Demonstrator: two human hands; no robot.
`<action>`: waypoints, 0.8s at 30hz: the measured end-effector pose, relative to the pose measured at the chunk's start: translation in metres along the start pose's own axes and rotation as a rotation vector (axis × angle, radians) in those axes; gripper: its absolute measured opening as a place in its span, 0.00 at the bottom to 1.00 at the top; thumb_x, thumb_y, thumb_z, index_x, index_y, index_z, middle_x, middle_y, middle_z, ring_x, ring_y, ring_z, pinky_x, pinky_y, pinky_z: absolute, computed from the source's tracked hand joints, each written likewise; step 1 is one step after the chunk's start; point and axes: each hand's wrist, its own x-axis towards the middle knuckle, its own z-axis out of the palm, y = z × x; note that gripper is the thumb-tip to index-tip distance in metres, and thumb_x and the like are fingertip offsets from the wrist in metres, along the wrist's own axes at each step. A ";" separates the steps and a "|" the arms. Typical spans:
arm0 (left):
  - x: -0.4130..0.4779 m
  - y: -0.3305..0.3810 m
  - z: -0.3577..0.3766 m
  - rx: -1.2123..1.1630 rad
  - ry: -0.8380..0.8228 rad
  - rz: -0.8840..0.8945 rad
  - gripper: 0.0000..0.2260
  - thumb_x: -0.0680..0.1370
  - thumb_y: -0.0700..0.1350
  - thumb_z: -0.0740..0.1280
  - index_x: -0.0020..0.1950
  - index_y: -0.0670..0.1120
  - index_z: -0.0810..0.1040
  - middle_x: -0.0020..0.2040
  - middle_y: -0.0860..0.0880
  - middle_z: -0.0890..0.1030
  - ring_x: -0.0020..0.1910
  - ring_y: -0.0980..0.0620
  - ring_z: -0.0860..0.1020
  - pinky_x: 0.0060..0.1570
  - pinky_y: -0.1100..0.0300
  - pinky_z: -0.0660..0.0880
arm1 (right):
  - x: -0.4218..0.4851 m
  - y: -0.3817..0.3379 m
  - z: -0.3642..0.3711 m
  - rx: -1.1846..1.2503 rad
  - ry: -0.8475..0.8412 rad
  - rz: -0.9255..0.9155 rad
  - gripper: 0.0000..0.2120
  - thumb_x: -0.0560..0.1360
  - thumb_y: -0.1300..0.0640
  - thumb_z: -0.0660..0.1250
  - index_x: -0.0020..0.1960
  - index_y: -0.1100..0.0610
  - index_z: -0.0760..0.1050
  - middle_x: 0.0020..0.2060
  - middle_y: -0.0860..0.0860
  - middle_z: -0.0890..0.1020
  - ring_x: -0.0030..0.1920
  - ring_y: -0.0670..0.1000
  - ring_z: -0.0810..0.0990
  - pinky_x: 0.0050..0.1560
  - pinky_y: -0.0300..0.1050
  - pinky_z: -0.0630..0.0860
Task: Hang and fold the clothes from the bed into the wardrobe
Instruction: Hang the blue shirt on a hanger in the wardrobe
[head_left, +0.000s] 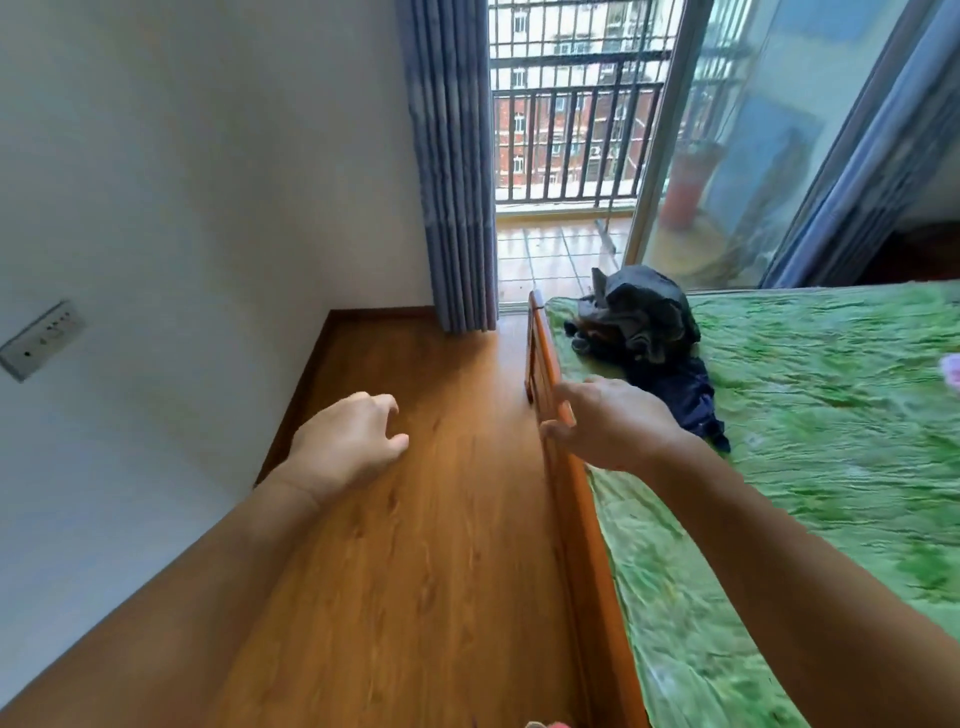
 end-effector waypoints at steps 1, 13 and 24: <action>0.023 0.010 -0.002 -0.007 0.006 0.024 0.20 0.80 0.56 0.66 0.69 0.52 0.74 0.62 0.51 0.79 0.57 0.50 0.79 0.47 0.60 0.74 | 0.015 0.012 -0.005 0.009 0.007 0.029 0.21 0.77 0.32 0.59 0.63 0.43 0.72 0.54 0.47 0.79 0.54 0.52 0.77 0.49 0.51 0.78; 0.293 0.074 0.018 -0.050 0.019 0.387 0.20 0.79 0.57 0.67 0.70 0.54 0.74 0.61 0.52 0.78 0.54 0.53 0.79 0.42 0.64 0.74 | 0.184 0.098 0.004 0.040 -0.064 0.410 0.23 0.76 0.34 0.60 0.65 0.45 0.71 0.59 0.51 0.77 0.61 0.57 0.76 0.56 0.55 0.77; 0.484 0.135 0.060 0.058 -0.228 0.807 0.13 0.77 0.57 0.65 0.59 0.54 0.75 0.55 0.52 0.76 0.50 0.47 0.80 0.45 0.52 0.80 | 0.263 0.151 0.017 0.137 -0.125 0.818 0.23 0.77 0.36 0.62 0.67 0.47 0.70 0.61 0.53 0.78 0.61 0.58 0.77 0.56 0.55 0.77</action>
